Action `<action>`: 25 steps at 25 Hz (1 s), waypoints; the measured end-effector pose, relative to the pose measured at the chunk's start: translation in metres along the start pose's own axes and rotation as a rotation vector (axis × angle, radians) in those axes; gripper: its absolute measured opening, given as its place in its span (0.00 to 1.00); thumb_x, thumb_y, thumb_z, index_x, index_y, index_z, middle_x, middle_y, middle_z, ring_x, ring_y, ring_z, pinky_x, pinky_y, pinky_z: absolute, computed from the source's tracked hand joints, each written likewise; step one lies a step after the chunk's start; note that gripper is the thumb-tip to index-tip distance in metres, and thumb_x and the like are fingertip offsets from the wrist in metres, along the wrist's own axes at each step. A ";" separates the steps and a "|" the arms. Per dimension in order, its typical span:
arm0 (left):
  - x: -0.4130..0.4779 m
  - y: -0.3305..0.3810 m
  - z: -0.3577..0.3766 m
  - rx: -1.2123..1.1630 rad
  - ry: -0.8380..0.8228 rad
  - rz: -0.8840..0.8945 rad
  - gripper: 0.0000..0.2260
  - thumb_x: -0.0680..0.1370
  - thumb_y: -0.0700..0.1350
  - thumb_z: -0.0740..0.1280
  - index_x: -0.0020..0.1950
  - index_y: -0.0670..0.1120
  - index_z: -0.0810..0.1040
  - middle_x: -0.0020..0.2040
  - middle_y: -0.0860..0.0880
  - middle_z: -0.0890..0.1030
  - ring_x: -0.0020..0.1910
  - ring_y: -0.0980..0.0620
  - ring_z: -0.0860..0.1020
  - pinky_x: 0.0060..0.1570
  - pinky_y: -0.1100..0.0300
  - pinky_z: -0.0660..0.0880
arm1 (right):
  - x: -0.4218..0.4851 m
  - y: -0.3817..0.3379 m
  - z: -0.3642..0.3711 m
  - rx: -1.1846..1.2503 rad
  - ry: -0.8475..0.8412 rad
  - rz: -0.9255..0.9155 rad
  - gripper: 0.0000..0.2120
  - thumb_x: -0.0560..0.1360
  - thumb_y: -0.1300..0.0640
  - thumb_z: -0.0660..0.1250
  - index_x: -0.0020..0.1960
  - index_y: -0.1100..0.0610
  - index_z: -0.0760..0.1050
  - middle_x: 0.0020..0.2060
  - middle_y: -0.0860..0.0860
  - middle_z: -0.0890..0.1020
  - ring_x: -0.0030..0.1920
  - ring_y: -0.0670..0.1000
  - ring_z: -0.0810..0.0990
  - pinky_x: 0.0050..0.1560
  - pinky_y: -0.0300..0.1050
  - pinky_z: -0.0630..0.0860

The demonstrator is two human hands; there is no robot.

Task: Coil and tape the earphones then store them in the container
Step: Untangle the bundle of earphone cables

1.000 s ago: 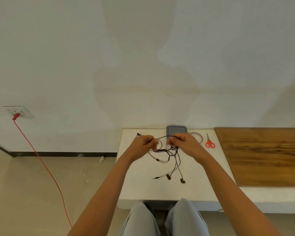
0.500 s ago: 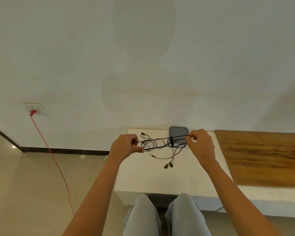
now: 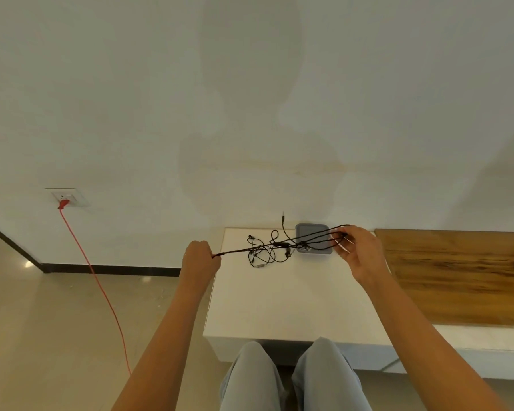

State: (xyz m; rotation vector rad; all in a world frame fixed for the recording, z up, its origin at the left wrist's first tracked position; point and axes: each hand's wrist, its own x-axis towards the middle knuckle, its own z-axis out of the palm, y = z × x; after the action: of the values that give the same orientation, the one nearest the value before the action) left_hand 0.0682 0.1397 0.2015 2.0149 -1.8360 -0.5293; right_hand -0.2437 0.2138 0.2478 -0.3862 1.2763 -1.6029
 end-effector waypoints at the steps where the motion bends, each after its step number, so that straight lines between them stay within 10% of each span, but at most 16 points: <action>1: -0.003 0.002 -0.003 -0.110 0.071 -0.014 0.06 0.74 0.39 0.68 0.40 0.36 0.75 0.39 0.42 0.76 0.36 0.46 0.75 0.33 0.59 0.71 | 0.000 0.003 -0.002 -0.033 0.015 -0.016 0.04 0.75 0.66 0.63 0.45 0.65 0.77 0.36 0.58 0.80 0.38 0.54 0.80 0.48 0.48 0.80; 6: -0.013 0.021 -0.016 -1.131 -0.021 -0.290 0.09 0.74 0.36 0.70 0.36 0.41 0.72 0.42 0.43 0.83 0.43 0.47 0.82 0.49 0.58 0.80 | -0.005 0.018 -0.005 0.216 -0.029 0.144 0.12 0.77 0.65 0.55 0.36 0.58 0.66 0.31 0.54 0.74 0.27 0.49 0.71 0.30 0.40 0.77; 10: -0.020 0.042 -0.023 -1.614 -0.169 -0.381 0.07 0.80 0.37 0.61 0.43 0.40 0.73 0.33 0.46 0.77 0.28 0.55 0.75 0.33 0.64 0.79 | -0.008 0.030 -0.008 0.004 -0.083 0.142 0.11 0.79 0.60 0.58 0.38 0.57 0.68 0.32 0.53 0.76 0.21 0.44 0.64 0.24 0.36 0.69; 13: -0.023 0.041 -0.023 -1.088 -0.271 -0.230 0.13 0.82 0.49 0.58 0.40 0.46 0.72 0.33 0.50 0.75 0.24 0.56 0.65 0.25 0.65 0.66 | -0.005 0.035 -0.012 -0.193 -0.091 0.021 0.12 0.79 0.59 0.58 0.38 0.56 0.69 0.33 0.53 0.74 0.25 0.46 0.62 0.27 0.38 0.63; 19: -0.014 0.026 -0.018 0.336 -0.170 0.271 0.31 0.73 0.72 0.55 0.32 0.46 0.78 0.30 0.52 0.78 0.30 0.53 0.76 0.32 0.63 0.68 | 0.005 0.027 -0.020 -0.537 -0.006 -0.274 0.12 0.77 0.57 0.64 0.37 0.62 0.74 0.33 0.58 0.75 0.33 0.49 0.69 0.36 0.43 0.65; 25: -0.011 0.029 -0.005 0.156 -0.015 0.239 0.26 0.75 0.60 0.66 0.26 0.46 0.62 0.33 0.50 0.66 0.29 0.50 0.67 0.28 0.62 0.59 | 0.014 0.027 -0.024 -1.204 -0.239 -0.758 0.09 0.73 0.59 0.71 0.34 0.54 0.76 0.30 0.46 0.77 0.35 0.45 0.74 0.37 0.35 0.67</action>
State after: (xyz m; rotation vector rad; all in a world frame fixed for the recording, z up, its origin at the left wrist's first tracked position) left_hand 0.0452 0.1485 0.2208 1.8525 -2.1488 -0.3427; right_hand -0.2543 0.2172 0.2112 -1.9141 1.9082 -1.0663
